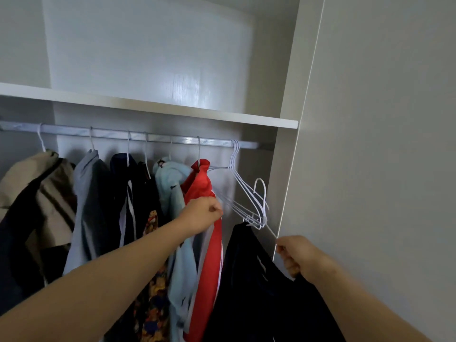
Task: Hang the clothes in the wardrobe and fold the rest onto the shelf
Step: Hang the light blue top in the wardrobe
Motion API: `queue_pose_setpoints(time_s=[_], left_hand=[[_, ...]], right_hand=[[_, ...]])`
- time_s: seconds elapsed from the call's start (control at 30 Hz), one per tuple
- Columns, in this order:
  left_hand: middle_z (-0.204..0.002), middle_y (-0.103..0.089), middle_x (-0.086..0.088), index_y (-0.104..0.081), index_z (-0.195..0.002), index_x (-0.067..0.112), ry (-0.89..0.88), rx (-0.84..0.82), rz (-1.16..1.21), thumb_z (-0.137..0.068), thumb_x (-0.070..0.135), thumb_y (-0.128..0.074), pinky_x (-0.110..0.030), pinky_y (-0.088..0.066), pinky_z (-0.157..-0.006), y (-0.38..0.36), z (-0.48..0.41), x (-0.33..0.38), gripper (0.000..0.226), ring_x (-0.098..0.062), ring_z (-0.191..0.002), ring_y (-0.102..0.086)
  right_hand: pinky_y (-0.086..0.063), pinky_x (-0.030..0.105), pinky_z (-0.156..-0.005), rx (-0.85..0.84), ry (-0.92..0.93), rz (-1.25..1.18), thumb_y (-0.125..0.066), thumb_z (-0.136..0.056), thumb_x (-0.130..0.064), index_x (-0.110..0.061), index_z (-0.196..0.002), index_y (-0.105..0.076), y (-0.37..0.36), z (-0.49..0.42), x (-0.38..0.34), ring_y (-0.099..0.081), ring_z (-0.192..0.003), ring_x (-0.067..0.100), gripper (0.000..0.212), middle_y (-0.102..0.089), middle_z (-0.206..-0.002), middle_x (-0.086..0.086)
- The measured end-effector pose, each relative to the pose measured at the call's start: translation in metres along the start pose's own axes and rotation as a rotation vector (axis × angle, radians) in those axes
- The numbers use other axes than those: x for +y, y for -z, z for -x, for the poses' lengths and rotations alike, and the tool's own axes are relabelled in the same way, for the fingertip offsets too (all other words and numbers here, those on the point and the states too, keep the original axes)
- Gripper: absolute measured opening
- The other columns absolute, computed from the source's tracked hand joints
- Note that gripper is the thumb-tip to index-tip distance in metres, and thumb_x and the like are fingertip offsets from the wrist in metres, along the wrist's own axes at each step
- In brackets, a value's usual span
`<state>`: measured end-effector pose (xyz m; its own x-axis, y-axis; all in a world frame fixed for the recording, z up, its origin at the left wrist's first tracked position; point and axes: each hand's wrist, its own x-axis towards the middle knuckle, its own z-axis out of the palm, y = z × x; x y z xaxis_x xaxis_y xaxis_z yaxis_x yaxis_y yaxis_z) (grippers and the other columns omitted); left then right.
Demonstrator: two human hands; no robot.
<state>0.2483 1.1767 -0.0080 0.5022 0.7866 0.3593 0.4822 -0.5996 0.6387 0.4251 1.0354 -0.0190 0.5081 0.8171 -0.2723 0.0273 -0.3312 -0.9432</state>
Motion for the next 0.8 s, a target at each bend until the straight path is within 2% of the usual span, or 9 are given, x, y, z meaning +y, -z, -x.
queue_pose_setpoints(time_s=[0.13,0.3,0.4,0.47,0.6,0.7,0.77,0.8], left_hand=[[-0.099,-0.069,-0.005,-0.069,-0.095,0.012,-0.082,-0.025,-0.124,-0.089,0.016,-0.055,-0.027,-0.046,-0.084,-0.003,-0.069,-0.018,0.016,-0.022,-0.095,-0.063],[-0.123,-0.059,-0.003,-0.064,-0.114,0.023,-0.182,-0.187,-0.420,-0.091,0.017,-0.046,-0.030,-0.042,-0.093,-0.019,-0.127,-0.046,0.029,-0.024,-0.116,-0.051],[-0.131,-0.048,-0.001,-0.057,-0.121,0.030,-0.171,-0.304,-0.650,-0.092,0.035,-0.046,-0.038,-0.034,-0.100,-0.029,-0.140,-0.067,0.032,-0.025,-0.128,-0.034],[-0.132,-0.046,0.001,-0.058,-0.120,0.029,-0.164,-0.340,-0.723,-0.091,0.046,-0.045,-0.040,-0.031,-0.098,-0.030,-0.142,-0.079,0.036,-0.024,-0.131,-0.027],[-0.118,-0.056,-0.002,-0.066,-0.104,0.022,-0.129,-0.301,-0.707,-0.089,0.049,-0.047,-0.037,-0.034,-0.091,-0.021,-0.144,-0.099,0.036,-0.025,-0.121,-0.035],[-0.093,-0.066,-0.005,-0.066,-0.085,0.014,-0.062,-0.247,-0.407,-0.089,0.039,-0.055,-0.028,-0.043,-0.082,-0.006,-0.154,-0.102,0.028,-0.022,-0.099,-0.057],[-0.093,-0.067,-0.004,-0.066,-0.089,0.014,-0.040,-0.202,-0.317,-0.086,0.031,-0.061,-0.020,-0.039,-0.072,0.002,-0.161,-0.102,0.018,-0.017,-0.092,-0.061],[-0.099,-0.067,-0.003,-0.065,-0.097,0.015,-0.048,-0.186,-0.335,-0.084,0.029,-0.062,-0.019,-0.038,-0.073,0.004,-0.164,-0.103,0.019,-0.017,-0.095,-0.061]], right_hand=[[-0.012,0.008,-0.032,-0.002,0.025,0.035,-0.040,-0.094,-0.008,-0.010,-0.057,-0.038,-0.013,-0.047,-0.033,-0.016,-0.024,0.007,0.037,-0.024,-0.032,-0.005],[-0.011,0.010,-0.032,0.015,0.052,0.038,-0.043,-0.093,-0.011,-0.014,-0.055,-0.037,-0.032,-0.092,-0.061,-0.016,-0.025,0.007,0.038,-0.025,-0.032,-0.006],[-0.012,0.010,-0.032,0.005,0.067,0.036,-0.042,-0.092,-0.009,-0.013,-0.056,-0.038,-0.040,-0.112,-0.075,-0.016,-0.025,0.007,0.036,-0.025,-0.032,-0.006],[-0.012,0.009,-0.031,-0.007,0.071,0.013,-0.041,-0.093,-0.010,-0.013,-0.056,-0.037,-0.046,-0.127,-0.085,-0.016,-0.024,0.007,0.037,-0.024,-0.031,-0.006],[-0.012,0.010,-0.031,-0.051,0.079,0.021,-0.039,-0.089,-0.006,-0.012,-0.055,-0.036,-0.070,-0.152,-0.108,-0.016,-0.024,0.007,0.035,-0.024,-0.032,-0.005],[-0.012,0.009,-0.030,-0.070,0.090,-0.012,-0.038,-0.089,-0.005,-0.011,-0.056,-0.038,-0.084,-0.164,-0.125,-0.017,-0.023,0.007,0.033,-0.025,-0.030,-0.005],[-0.012,0.009,-0.030,-0.069,0.106,-0.033,-0.038,-0.088,-0.005,-0.011,-0.056,-0.038,-0.090,-0.173,-0.134,-0.017,-0.022,0.007,0.033,-0.026,-0.029,-0.005],[-0.012,0.009,-0.030,-0.068,0.115,-0.041,-0.037,-0.088,-0.005,-0.011,-0.056,-0.037,-0.093,-0.176,-0.139,-0.016,-0.022,0.007,0.032,-0.026,-0.029,-0.005]])
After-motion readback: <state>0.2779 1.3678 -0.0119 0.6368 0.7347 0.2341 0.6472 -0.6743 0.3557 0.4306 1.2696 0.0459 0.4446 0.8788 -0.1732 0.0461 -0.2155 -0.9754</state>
